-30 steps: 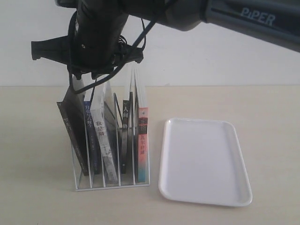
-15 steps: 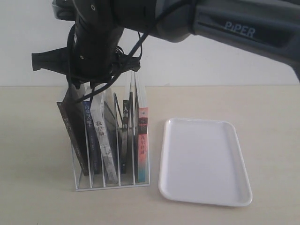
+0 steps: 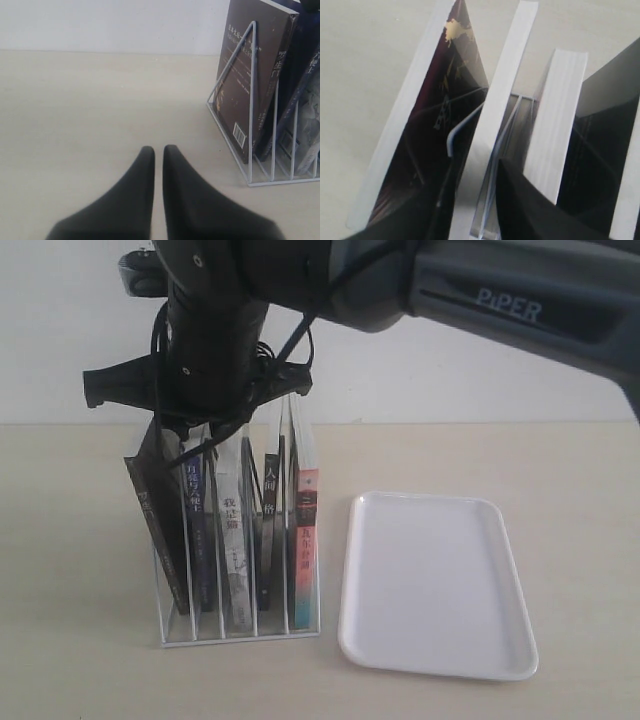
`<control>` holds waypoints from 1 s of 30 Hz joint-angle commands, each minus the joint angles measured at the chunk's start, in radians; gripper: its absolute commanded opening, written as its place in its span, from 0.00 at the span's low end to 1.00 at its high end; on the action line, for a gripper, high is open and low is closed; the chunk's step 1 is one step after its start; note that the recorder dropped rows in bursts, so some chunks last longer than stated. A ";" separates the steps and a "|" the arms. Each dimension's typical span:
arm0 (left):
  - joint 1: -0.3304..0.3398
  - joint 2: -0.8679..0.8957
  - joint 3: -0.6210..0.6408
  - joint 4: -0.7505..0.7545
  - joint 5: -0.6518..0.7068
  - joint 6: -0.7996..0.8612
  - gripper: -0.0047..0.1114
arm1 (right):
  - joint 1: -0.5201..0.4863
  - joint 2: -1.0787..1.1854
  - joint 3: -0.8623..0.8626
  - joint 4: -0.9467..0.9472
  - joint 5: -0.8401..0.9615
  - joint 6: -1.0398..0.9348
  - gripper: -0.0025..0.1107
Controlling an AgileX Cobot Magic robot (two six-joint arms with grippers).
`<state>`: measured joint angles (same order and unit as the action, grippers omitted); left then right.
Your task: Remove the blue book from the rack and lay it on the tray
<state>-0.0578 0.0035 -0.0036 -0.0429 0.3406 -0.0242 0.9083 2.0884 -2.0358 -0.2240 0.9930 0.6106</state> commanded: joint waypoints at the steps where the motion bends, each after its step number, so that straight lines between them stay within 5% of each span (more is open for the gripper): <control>1: 0.004 -0.004 0.004 0.003 0.000 -0.009 0.09 | -0.001 0.005 0.000 -0.013 0.018 0.000 0.27; 30: 0.004 -0.004 0.004 0.003 0.000 -0.009 0.09 | 0.031 0.028 0.000 -0.074 -0.017 0.042 0.27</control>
<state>-0.0578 0.0035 -0.0036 -0.0429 0.3406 -0.0242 0.9383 2.1172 -2.0358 -0.2564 0.9532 0.6419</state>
